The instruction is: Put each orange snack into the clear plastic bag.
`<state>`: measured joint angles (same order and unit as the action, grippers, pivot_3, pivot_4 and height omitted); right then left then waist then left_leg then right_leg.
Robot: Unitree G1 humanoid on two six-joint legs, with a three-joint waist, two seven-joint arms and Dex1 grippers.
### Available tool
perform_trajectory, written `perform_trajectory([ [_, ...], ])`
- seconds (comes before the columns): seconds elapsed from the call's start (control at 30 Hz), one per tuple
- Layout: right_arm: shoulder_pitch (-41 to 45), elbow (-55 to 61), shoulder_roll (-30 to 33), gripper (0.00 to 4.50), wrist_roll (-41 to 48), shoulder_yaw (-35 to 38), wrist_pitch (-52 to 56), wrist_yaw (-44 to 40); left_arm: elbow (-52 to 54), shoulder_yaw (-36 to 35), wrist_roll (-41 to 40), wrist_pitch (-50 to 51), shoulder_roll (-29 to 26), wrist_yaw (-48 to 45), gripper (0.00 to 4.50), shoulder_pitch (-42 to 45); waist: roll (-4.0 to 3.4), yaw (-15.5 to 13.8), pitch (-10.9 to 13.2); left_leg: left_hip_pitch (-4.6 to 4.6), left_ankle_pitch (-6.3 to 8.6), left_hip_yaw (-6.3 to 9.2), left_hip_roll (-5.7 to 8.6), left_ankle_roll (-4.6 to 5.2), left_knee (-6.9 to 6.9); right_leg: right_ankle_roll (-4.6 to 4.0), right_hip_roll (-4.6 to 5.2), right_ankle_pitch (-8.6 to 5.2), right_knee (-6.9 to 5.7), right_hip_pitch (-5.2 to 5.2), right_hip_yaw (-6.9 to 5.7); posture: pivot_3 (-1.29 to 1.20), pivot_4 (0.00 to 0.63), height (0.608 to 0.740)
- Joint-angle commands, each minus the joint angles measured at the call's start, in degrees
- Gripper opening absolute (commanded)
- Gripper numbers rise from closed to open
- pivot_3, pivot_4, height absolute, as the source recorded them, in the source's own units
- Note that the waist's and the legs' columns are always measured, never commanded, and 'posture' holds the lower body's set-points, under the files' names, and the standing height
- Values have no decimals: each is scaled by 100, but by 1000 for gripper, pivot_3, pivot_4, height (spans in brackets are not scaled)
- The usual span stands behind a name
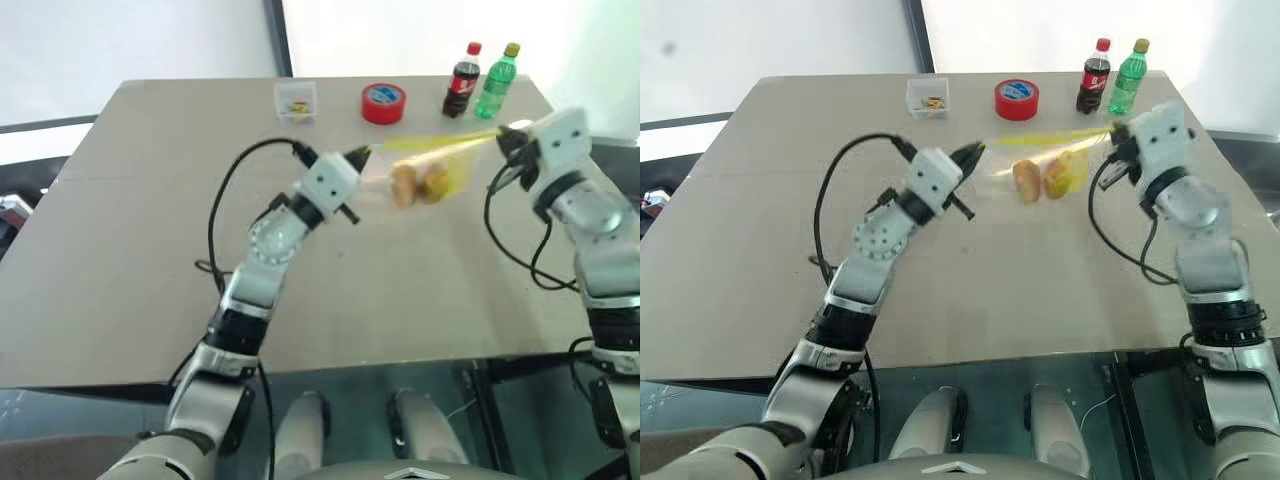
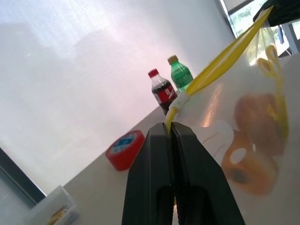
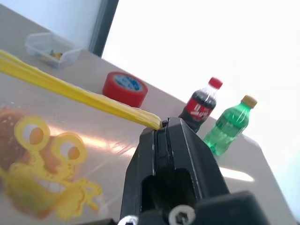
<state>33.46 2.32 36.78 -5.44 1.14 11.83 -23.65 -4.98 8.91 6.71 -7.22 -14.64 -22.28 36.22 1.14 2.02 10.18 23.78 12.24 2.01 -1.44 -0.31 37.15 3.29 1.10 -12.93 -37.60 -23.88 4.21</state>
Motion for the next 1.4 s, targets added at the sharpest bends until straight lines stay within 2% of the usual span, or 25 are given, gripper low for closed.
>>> perform_trajectory([
  [0.03, -255, 278, 338, 35, -82, 5, -13, -381, 92, 47, -30, 43, 21, -61, 0, -98, 0, -12, 1, 3, 0, 0, 1, 0, -2, 0, 1, -1, 3, -2, 0, 0, 150, 740],
  [0.07, -398, 328, 525, 593, -157, -81, -47, -583, 108, 101, -16, 26, 19, -99, 0, -144, 0, -11, 1, 5, 0, 0, 1, 1, -5, 0, 2, -1, 8, -2, 0, 0, 150, 740],
  [0.1, -589, 402, 725, 845, -193, -123, -40, -804, 125, 181, 46, -40, -4, -142, 0, -188, -1, -23, 1, 5, 0, 0, 1, 1, -5, 0, 2, -1, 9, -2, 0, 0, 150, 740],
  [0.17, -888, 524, 984, 1808, -199, -39, -38, -988, 166, 303, 139, -121, -41, -218, 0, -254, -1, -36, 1, 7, 1, 0, 5, 1, -6, 2, 6, -3, 10, -3, 0, 0, 150, 740],
  [0.3, -1416, 851, 1552, 1808, -45, 444, -36, -1361, 235, 311, 175, -81, -83, -227, 0, -272, -2, -36, 2, 4, 1, -3, 6, 2, -3, 3, 7, -3, 5, -3, 2, 0, 150, 740],
  [0.4, -1264, 1722, 1664, 1808, 820, 721, 751, -1914, 283, 347, 251, -143, -191, -301, 0, -272, -2, 14, 3, -2, 0, -2, 6, 2, 1, 23, 5, -15, -4, -3, 2, 0, 150, 740],
  [0.53, -621, 2253, 1510, 1808, 666, -31, 836, -2072, 325, 388, 265, -186, -219, -369, 0, -294, -2, 71, 2, -16, 0, -1, -2, 1, 6, 25, -8, -15, -20, -2, 7, 0, 150, 740],
  [0.67, -89, 1576, 1083, 1808, -232, -1055, 68, -1829, 146, 421, 259, -297, -226, -444, 0, -279, 2, 19, 0, -17, 0, 5, -4, 1, 11, 21, -10, -17, -23, 2, 1, 0, 150, 740],
  [0.77, 283, 1028, 843, 1808, -638, -1391, -529, -1689, 99, 407, 190, -366, -231, -496, 0, -264, 2, -11, 1, 0, 0, 0, 2, 1, 19, 23, 1, -14, -9, -1, 2, 0, 150, 740],
  [1.0, 792, 380, 455, 1808, -1050, -1794, -1466, -1802, 44, 355, 79, -350, -284, -649, 0, -265, 2, -13, 2, 5, 0, 0, 11, 1, 2, 3, 12, -3, -1, -6, 1, 0, 150, 740],
  [1.4, 1044, -47, 51, 1808, -1457, -1904, -2039, -1769, -108, 326, -2, -454, -361, -721, 0, -205, 2, 0, 2, -2, 0, 1, 10, 1, 6, 2, 10, -2, -16, -6, 0, 0, 150, 740],
])
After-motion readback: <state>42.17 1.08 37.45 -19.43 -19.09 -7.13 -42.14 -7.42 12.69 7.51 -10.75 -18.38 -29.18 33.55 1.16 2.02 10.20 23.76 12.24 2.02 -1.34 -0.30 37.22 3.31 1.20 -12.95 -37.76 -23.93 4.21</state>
